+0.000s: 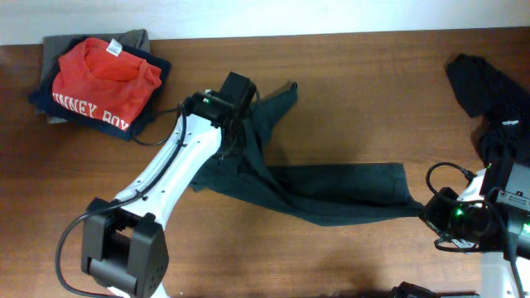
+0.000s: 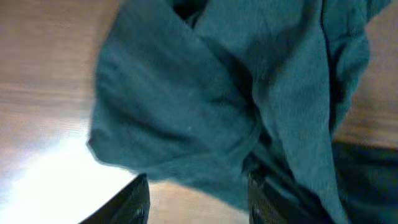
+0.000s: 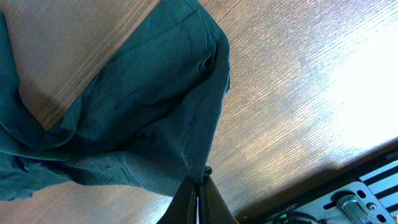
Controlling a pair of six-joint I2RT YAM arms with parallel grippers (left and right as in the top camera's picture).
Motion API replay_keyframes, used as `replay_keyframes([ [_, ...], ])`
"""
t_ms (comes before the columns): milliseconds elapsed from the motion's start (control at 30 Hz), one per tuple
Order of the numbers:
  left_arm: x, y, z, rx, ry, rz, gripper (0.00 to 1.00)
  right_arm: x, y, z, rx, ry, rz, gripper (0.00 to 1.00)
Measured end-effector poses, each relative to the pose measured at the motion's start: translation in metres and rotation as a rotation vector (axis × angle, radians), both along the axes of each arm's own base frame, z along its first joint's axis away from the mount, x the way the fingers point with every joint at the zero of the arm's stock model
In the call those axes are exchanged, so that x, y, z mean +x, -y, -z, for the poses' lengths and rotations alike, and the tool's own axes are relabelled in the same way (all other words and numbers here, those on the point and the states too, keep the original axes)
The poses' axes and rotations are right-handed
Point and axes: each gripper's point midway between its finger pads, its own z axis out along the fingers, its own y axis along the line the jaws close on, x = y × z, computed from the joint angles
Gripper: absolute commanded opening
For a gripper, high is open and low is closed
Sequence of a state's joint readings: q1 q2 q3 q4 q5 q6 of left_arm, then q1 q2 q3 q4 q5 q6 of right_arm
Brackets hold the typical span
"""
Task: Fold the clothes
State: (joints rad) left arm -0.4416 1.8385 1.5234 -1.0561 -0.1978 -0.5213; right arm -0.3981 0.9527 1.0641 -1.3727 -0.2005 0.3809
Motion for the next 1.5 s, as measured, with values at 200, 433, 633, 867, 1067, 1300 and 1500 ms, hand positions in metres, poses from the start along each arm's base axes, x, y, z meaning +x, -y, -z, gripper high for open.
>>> replay_keyframes([
  [200,0.009,0.010,0.014,-0.063,0.030,0.003,0.48,0.000,0.000,0.000,0.000,0.000,0.000,0.04],
  [433,0.005,0.015,0.049,-0.051,-0.063,0.031,0.48,0.001,0.000,0.000,-0.001,0.003,0.000,0.04],
  [633,-0.005,0.015,0.084,-0.016,-0.160,0.062,0.49,0.001,0.000,0.000,-0.002,0.004,0.000,0.04],
  [867,-0.007,0.016,0.087,-0.007,-0.173,0.088,0.41,0.001,0.000,0.000,-0.002,0.004,0.000,0.04],
  [1067,-0.011,0.014,0.087,0.005,-0.191,0.114,0.11,0.001,0.000,0.000,-0.002,0.004,0.000,0.04],
  [1300,-0.037,-0.015,0.082,0.143,-0.287,0.066,0.01,0.001,0.000,0.000,-0.002,0.004,0.000,0.04],
  [1500,-0.057,-0.053,0.051,0.342,-0.350,-0.036,0.02,0.001,0.000,0.000,-0.002,0.004,0.000,0.04],
])
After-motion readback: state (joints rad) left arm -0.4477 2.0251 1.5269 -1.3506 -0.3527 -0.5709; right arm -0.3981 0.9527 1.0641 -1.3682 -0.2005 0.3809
